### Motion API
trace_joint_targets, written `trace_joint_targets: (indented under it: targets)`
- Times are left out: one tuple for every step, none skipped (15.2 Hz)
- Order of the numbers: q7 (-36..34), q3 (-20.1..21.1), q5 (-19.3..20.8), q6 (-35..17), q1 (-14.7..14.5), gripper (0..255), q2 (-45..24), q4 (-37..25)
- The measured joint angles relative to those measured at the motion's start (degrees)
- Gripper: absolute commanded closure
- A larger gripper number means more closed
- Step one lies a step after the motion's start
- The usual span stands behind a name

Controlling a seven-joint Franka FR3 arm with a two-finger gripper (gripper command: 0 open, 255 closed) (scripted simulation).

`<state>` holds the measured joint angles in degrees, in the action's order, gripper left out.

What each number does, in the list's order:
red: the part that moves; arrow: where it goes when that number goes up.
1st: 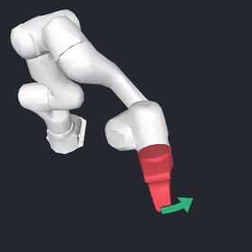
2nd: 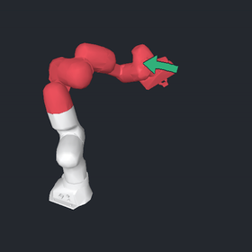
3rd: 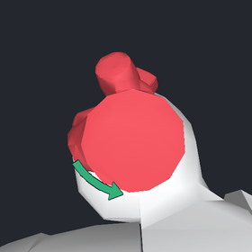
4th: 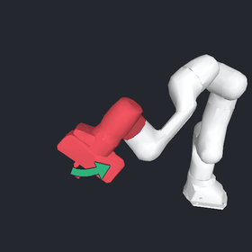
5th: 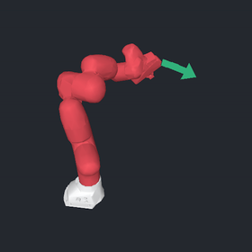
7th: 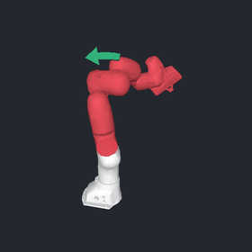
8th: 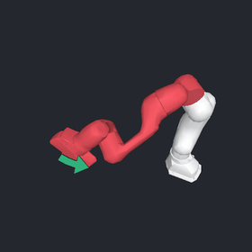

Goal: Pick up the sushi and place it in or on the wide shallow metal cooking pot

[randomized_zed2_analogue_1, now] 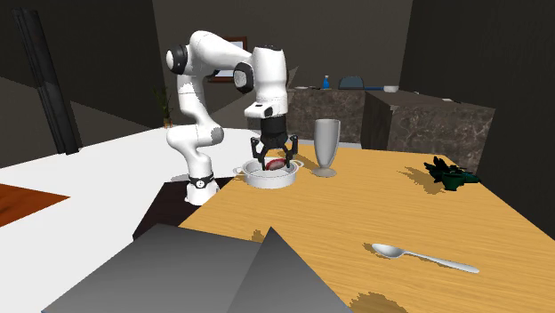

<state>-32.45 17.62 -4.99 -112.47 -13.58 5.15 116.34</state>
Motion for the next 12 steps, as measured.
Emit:
trace_joint_targets:
  targets:
    - [-0.04,-0.02,0.03,0.85,0.02,255,0.01,-0.85]
    - [-0.04,-0.04,-0.06,1.52,0.02,255,0.36,-1.17]
    - [0.00,-0.08,-0.08,2.04,0.04,255,0.47,-1.58]
    - [-0.15,0.02,-0.38,2.18,-0.11,255,1.40,-0.83]
    - [-0.40,0.22,-0.94,2.32,-0.40,255,3.05,0.61]
    - [-0.80,0.54,-1.44,1.83,-0.78,255,4.46,2.40]
    - [-0.73,0.55,-2.11,1.96,-1.03,255,6.46,4.23]
    - [-1.20,0.88,-2.83,2.00,-1.53,255,8.48,6.06]
    - [-1.70,1.25,-3.55,2.05,-2.08,255,10.44,7.85]
    - [-2.19,1.61,-4.14,1.92,-2.58,255,11.94,9.35]
    - [-2.90,2.08,-4.85,2.16,-3.21,255,13.69,10.74]
    - [-3.31,2.35,-5.55,2.38,-3.77,255,15.60,12.30]
